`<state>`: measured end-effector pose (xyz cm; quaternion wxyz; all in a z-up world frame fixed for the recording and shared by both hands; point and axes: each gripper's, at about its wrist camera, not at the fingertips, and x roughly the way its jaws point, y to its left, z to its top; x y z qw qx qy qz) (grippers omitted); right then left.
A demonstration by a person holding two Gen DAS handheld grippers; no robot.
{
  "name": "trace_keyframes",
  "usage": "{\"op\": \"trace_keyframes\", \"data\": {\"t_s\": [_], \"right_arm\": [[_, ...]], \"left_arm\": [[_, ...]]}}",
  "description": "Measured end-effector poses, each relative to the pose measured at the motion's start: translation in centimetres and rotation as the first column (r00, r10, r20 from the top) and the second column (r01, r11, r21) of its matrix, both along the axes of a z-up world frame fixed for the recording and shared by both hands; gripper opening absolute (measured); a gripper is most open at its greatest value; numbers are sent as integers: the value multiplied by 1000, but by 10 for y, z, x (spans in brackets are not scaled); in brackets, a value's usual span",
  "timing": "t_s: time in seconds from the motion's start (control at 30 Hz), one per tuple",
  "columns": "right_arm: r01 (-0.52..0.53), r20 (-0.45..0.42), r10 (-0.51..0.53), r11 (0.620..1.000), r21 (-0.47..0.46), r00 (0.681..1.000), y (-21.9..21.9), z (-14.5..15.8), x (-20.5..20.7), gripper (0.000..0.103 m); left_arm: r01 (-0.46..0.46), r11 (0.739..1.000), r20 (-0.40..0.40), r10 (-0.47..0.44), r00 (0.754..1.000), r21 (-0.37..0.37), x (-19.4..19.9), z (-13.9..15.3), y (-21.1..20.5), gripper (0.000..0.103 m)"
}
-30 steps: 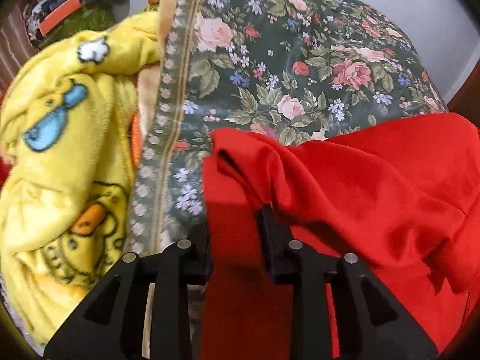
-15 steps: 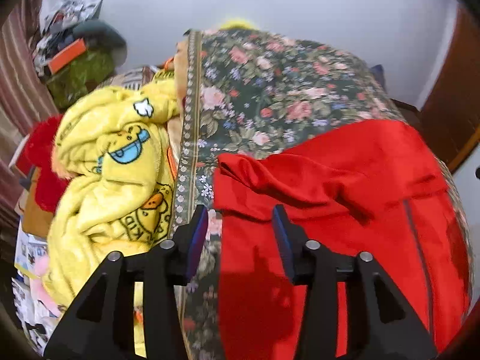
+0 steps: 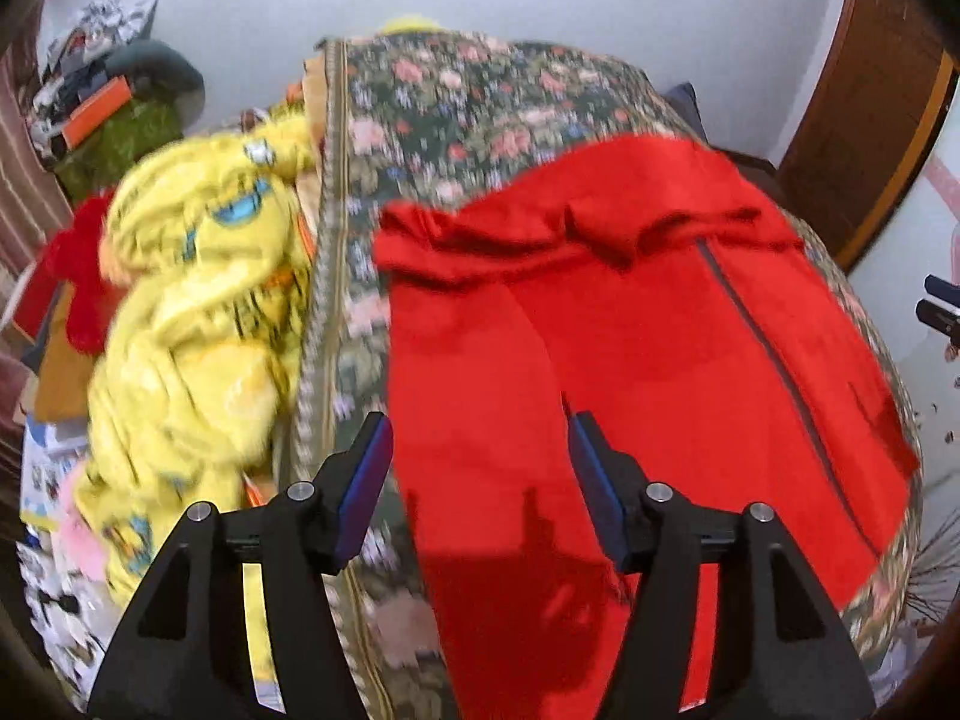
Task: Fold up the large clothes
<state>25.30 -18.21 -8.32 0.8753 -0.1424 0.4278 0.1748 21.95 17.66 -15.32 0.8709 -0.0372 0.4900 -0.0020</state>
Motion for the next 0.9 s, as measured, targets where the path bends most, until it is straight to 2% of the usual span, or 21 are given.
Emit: {"op": "trace_keyframes", "data": {"t_s": [0.13,0.3,0.53,0.63,0.73,0.8,0.9], "right_arm": [[2,-97,-5,999,-32,995,-9,-29,-15,72],[27,-203,-30,999,-20,979,-25,-60,-31,72],[94,-300,-80,995,31,951,-47,-85,-44,72],[124,-327,-93,989,76,940,-52,-94,-46,72],[173,-362,-106,972,157,926,-61,-99,-41,75],[193,-371,-108,961,200,922,-66,-101,-38,74],[202,-366,-109,953,226,924,-68,-101,-35,71]], "left_arm": [[-10,999,-88,7,996,-35,-18,-33,3,60],[-53,993,-199,31,980,-106,-44,-76,13,60],[-104,967,-251,44,967,-231,-70,-101,18,60],[-134,949,-246,62,967,-286,-75,-105,22,60],[-178,913,-254,85,963,-368,-78,-111,28,59],[-186,888,-251,83,964,-421,-79,-114,28,51],[-183,873,-239,80,968,-452,-80,-114,28,42]]}}
